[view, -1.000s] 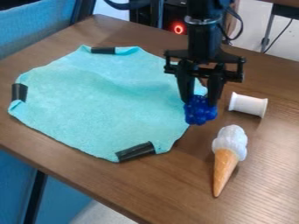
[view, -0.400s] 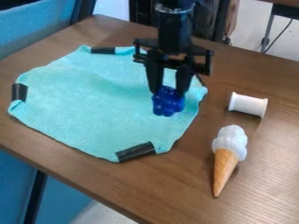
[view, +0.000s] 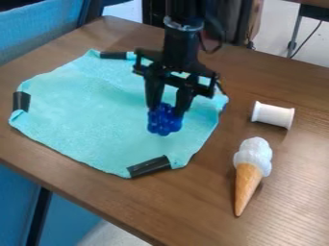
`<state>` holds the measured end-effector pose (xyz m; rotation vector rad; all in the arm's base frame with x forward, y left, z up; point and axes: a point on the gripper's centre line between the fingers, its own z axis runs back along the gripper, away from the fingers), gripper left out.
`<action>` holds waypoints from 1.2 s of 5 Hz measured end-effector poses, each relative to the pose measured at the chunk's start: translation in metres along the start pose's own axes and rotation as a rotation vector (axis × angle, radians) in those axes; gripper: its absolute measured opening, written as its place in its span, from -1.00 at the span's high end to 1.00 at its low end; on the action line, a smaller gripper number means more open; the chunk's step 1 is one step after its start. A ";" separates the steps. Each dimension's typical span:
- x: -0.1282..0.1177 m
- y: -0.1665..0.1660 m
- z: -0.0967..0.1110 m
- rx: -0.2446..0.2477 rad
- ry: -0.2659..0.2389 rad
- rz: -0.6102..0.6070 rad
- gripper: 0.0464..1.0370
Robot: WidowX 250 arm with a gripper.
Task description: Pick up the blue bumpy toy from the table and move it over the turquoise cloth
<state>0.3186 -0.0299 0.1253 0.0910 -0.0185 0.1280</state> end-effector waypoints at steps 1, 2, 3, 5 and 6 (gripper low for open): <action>-0.005 0.005 -0.014 0.040 0.031 -0.012 0.08; -0.011 0.001 -0.024 0.090 0.044 -0.047 -0.02; -0.012 0.003 -0.028 0.095 0.051 -0.074 -0.65; -0.017 -0.006 -0.011 0.024 0.040 -0.103 -0.94; -0.019 -0.010 0.012 -0.042 -0.017 -0.115 -0.93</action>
